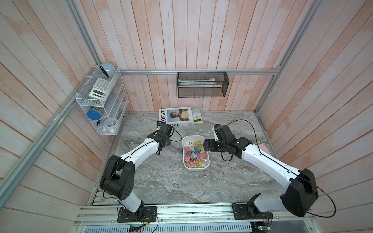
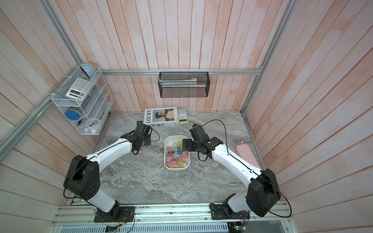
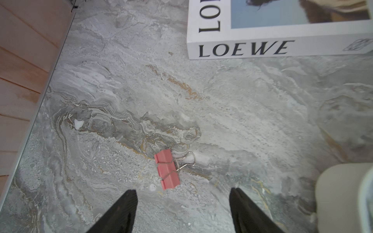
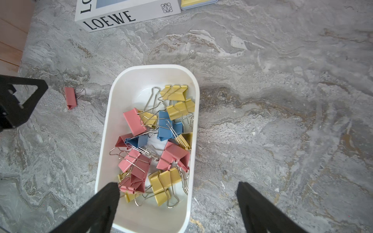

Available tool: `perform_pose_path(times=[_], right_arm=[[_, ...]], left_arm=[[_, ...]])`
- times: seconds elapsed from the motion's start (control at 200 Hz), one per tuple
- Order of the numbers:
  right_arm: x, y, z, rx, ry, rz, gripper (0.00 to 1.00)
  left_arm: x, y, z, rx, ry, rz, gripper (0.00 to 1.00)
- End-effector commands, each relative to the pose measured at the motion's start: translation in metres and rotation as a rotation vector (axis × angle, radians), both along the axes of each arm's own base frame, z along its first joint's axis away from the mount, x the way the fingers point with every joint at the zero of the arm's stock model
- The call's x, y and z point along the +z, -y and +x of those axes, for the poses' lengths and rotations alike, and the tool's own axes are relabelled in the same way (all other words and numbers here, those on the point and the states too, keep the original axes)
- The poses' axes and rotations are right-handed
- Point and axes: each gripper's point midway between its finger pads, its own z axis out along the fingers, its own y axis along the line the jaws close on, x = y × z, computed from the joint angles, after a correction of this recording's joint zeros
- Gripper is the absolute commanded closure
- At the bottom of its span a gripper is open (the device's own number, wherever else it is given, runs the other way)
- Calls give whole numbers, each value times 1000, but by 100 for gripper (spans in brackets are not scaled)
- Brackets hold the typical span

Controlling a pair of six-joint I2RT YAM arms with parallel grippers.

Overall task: Take out the binder clips from the storage box
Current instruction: Place the binder clip at the center of the board, then pick up the binder clip from the storage box.

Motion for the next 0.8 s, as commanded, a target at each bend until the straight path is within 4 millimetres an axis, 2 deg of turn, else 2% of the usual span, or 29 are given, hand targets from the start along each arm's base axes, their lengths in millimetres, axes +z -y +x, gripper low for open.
perform_pose_path(times=[0.0,0.12,0.25,0.535,0.795], right_arm=[[9,17,5,-38,63,-2,2],[8,33,3,-66,72,-2,2],[5,49,-2,-97,65,0,2],[5,74,-14,-135,52,1,2],[4,90,-22,-175,44,1,2]], left_arm=[[29,32,3,-98,55,-26,22],[47,66,7,-178,85,-37,23],[50,100,13,-248,73,-45,26],[30,168,16,-417,17,-10,35],[-1,204,19,-538,-57,32,49]])
